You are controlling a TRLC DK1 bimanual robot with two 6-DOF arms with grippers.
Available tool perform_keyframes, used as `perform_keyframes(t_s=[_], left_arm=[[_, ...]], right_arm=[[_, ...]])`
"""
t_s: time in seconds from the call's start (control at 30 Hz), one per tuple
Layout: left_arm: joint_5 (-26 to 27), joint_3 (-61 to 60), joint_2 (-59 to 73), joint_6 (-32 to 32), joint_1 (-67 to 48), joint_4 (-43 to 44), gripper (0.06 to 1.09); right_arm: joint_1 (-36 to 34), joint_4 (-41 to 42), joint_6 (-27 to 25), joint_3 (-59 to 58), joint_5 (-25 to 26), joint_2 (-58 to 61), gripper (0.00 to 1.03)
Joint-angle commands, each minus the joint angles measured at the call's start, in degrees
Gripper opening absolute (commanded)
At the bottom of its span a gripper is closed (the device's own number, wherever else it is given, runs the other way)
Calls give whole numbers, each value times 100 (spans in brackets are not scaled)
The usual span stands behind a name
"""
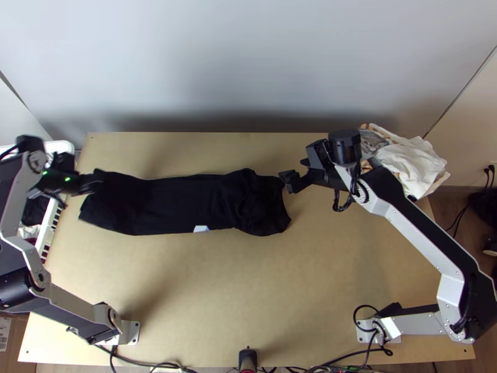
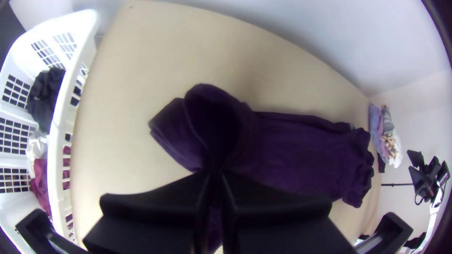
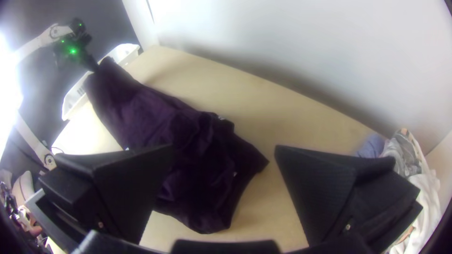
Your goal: Fold the t-shirt
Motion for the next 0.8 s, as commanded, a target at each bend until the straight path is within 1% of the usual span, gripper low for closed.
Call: perform_keyframes(t_s=[0.0, 0.33, 0.6, 0.77], left_arm=[[52, 397, -16, -388, -1069, -216, 9], [52, 942, 116, -748, -2616, -260, 9], [52, 1812, 458, -1021, -3644, -506, 9], [61, 2102, 652, -1109, -3996, -541, 9]], right_arm=[[-118, -12, 45, -222, 2, -248, 98], [-276, -161, 27, -485, 10, -582, 98], [-347, -205, 45, -626, 10, -696, 98], [-48, -187, -113, -731, 10, -591, 98]])
